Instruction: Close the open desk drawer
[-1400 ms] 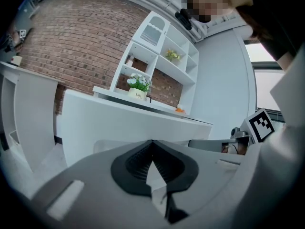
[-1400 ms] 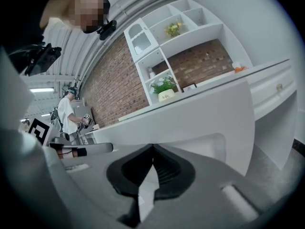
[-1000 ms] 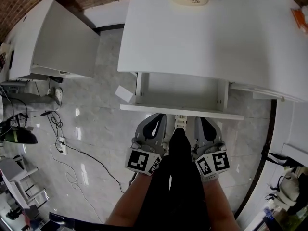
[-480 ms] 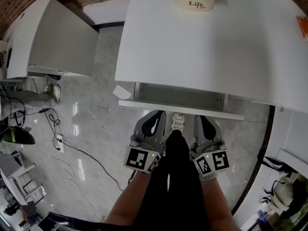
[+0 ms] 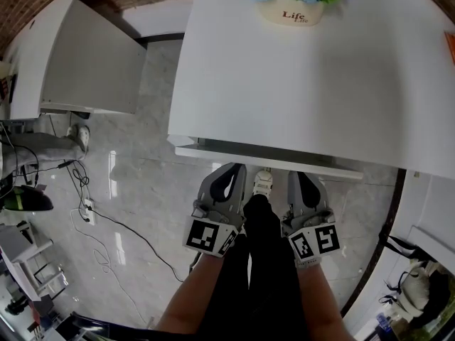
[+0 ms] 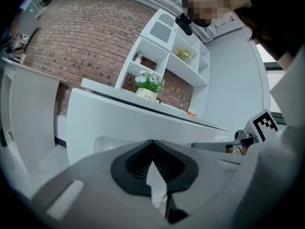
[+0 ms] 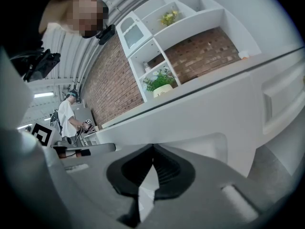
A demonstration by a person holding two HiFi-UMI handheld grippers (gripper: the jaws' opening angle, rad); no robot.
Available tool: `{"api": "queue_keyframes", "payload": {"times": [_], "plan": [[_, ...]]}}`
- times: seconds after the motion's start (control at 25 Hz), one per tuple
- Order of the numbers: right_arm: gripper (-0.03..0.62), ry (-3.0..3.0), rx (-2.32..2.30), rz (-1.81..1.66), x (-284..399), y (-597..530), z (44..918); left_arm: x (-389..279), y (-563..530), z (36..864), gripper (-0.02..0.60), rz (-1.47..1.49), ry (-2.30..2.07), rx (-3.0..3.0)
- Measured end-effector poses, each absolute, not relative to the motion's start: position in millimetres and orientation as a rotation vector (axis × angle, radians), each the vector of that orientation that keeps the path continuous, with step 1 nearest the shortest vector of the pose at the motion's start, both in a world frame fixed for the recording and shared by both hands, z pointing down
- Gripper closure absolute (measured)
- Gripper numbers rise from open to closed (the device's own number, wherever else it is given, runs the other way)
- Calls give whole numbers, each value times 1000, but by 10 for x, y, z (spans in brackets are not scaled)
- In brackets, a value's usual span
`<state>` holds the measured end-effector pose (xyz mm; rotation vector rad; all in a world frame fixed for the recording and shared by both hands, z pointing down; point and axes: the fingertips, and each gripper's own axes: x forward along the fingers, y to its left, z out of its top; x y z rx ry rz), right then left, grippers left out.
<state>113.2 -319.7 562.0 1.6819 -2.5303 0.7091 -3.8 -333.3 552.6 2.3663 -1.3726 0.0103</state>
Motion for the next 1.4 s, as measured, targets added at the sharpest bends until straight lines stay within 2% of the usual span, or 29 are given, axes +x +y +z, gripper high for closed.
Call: {"api": "queue_keyframes", "payload": {"times": [1.4], "plan": [[594,-2563,1658,695,1162,-3606,5639,-15,-3736,5530,578,-26,-1438,2352]]}}
